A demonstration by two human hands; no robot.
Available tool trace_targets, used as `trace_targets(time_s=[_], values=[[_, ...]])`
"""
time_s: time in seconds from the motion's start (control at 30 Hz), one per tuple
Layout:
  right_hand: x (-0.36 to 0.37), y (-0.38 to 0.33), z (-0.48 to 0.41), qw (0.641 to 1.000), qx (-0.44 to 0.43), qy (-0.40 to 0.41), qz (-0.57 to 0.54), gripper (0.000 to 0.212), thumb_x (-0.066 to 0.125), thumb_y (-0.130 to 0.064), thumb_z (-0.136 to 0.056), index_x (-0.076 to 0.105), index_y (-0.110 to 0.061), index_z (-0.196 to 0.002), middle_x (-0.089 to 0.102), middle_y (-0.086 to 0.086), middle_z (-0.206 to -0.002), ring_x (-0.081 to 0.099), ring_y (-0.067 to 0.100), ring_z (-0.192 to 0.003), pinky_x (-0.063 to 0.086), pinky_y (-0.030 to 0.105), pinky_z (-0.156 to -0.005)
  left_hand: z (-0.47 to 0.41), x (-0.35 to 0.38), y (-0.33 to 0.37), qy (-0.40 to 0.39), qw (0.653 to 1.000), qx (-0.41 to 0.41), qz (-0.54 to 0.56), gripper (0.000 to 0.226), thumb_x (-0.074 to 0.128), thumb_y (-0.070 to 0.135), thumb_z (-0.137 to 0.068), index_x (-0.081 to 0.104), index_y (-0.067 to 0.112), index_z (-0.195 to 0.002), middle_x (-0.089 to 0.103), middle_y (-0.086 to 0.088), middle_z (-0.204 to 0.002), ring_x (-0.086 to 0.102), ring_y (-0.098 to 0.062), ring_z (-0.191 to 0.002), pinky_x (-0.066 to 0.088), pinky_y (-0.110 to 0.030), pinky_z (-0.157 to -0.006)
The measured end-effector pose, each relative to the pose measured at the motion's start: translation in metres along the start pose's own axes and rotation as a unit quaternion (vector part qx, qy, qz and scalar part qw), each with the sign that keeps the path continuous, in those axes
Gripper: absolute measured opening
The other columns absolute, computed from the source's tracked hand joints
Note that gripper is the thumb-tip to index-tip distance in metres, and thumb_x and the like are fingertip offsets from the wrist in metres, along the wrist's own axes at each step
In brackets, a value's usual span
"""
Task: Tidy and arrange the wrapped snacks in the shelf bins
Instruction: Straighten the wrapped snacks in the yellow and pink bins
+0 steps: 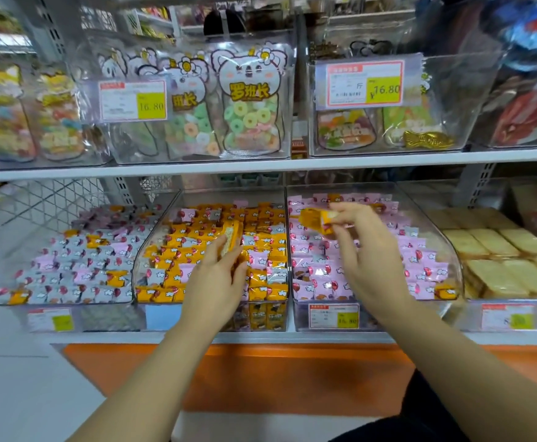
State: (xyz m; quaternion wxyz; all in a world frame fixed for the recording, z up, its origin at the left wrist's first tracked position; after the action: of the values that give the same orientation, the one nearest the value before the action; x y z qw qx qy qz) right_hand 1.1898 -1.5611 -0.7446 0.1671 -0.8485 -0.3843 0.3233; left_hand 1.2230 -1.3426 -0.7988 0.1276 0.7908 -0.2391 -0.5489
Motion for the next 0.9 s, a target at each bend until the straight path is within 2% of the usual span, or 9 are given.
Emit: trace_targets(time_s=[0.1, 0.2, 0.33, 0.43, 0.6, 0.67, 0.73, 0.83, 0.9], values=[[0.029, -0.007, 0.004, 0.997, -0.027, -0.065, -0.028, 0.009, 0.052, -0.005, -0.091, 0.06, -0.006, -0.095, 0.056, 0.003, -0.115, 0.049, 0.0, -0.1, 0.038, 0.003, -0.084, 0.003, -0.003, 0.0, -0.001, 1.0, -0.008, 0.022, 0.045, 0.046, 0.029, -0.098, 0.042, 0.019, -0.142, 0.022, 0.003, -0.155, 0.036, -0.018, -0.134, 0.039, -0.032, -0.101], [0.056, -0.01, 0.001, 0.991, -0.03, -0.127, -0.009, 0.007, 0.057, -0.006, -0.09, 0.063, -0.006, -0.093, 0.058, 0.006, -0.117, 0.052, 0.005, -0.1, 0.038, 0.005, -0.083, 0.005, -0.014, -0.004, 0.031, 0.999, 0.012, 0.023, 0.047, 0.047, 0.015, -0.098, 0.04, 0.023, -0.143, 0.028, 0.001, -0.152, 0.041, -0.018, -0.13, 0.037, -0.022, -0.094], [0.083, -0.006, -0.008, 0.984, -0.013, -0.165, 0.065, 0.009, 0.059, -0.009, -0.09, 0.067, -0.007, -0.093, 0.06, 0.006, -0.11, 0.06, 0.021, -0.094, 0.049, 0.03, -0.082, -0.002, -0.023, -0.023, 0.067, 0.997, 0.03, -0.003, 0.053, 0.047, -0.005, -0.091, 0.05, 0.022, -0.137, 0.041, -0.005, -0.145, 0.046, -0.027, -0.127, 0.045, -0.038, -0.097], [0.096, -0.005, -0.02, 0.978, -0.001, -0.176, 0.109, 0.017, 0.055, -0.009, -0.092, 0.07, -0.007, -0.101, 0.058, 0.005, -0.111, 0.059, 0.021, -0.095, 0.048, 0.029, -0.084, -0.009, -0.028, -0.037, 0.088, 0.996, 0.023, -0.015, 0.056, 0.049, -0.01, -0.088, 0.051, 0.02, -0.136, 0.043, -0.007, -0.143, 0.048, -0.028, -0.125, 0.047, -0.04, -0.094], [0.119, 0.0, -0.025, 0.929, -0.032, -0.289, 0.231, 0.033, 0.051, -0.007, -0.094, 0.062, -0.018, -0.123, 0.051, 0.005, -0.128, 0.053, 0.023, -0.11, 0.042, 0.029, -0.096, -0.016, -0.026, -0.052, 0.071, 0.997, 0.003, -0.031, 0.043, 0.052, 0.008, -0.093, 0.051, 0.011, -0.136, 0.036, -0.009, -0.148, 0.041, -0.029, -0.132, 0.046, -0.045, -0.1], [0.12, 0.001, -0.026, 0.91, -0.041, -0.327, 0.25, 0.039, 0.053, -0.008, -0.093, 0.057, -0.022, -0.128, 0.044, 0.004, -0.14, 0.044, 0.022, -0.124, 0.026, 0.036, -0.111, -0.015, -0.022, -0.054, 0.026, 0.998, -0.01, -0.049, 0.039, 0.049, 0.015, -0.096, 0.052, 0.011, -0.134, 0.033, -0.009, -0.15, 0.037, -0.029, -0.134, 0.035, -0.046, -0.109], [0.12, 0.0, -0.026, 0.892, -0.043, -0.362, 0.267, 0.035, 0.049, -0.019, -0.096, 0.055, -0.025, -0.13, 0.036, -0.003, -0.148, 0.035, 0.015, -0.134, 0.008, 0.042, -0.117, -0.013, -0.021, -0.056, -0.014, 0.996, -0.027, -0.08, 0.038, 0.041, 0.025, -0.099, 0.051, 0.016, -0.135, 0.025, -0.005, -0.154, 0.033, -0.025, -0.137, 0.018, -0.046, -0.116], [0.119, 0.001, -0.024, 0.891, -0.018, -0.374, 0.256, 0.034, 0.046, -0.033, -0.097, 0.056, -0.026, -0.129, 0.036, -0.006, -0.148, 0.035, 0.011, -0.134, 0.002, 0.042, -0.117, -0.012, -0.022, -0.057, -0.042, 0.99, -0.041, -0.125, 0.041, 0.032, 0.036, -0.101, 0.048, 0.028, -0.137, 0.013, 0.002, -0.158, 0.019, -0.021, -0.143, 0.006, -0.049, -0.116], [0.119, 0.0, -0.023, 0.899, 0.004, -0.362, 0.246, 0.03, 0.051, -0.034, -0.095, 0.061, -0.023, -0.121, 0.048, -0.004, -0.138, 0.043, 0.012, -0.126, 0.004, 0.04, -0.117, -0.01, -0.024, -0.054, -0.042, 0.99, -0.031, -0.13, 0.038, 0.035, 0.038, -0.1, 0.05, 0.032, -0.134, 0.014, 0.004, -0.157, 0.014, -0.019, -0.145, 0.004, -0.049, -0.116]])
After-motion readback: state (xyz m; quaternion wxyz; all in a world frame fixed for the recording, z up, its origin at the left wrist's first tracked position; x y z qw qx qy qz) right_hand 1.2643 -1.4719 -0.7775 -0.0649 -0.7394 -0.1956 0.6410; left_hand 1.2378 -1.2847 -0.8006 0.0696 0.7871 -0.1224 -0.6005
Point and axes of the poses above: each hand's wrist, its own z-axis away from the middle knuckle, its own x-axis out of the palm, y = z × x, the point moved 3 cm from there along -z, towards the middle knuckle
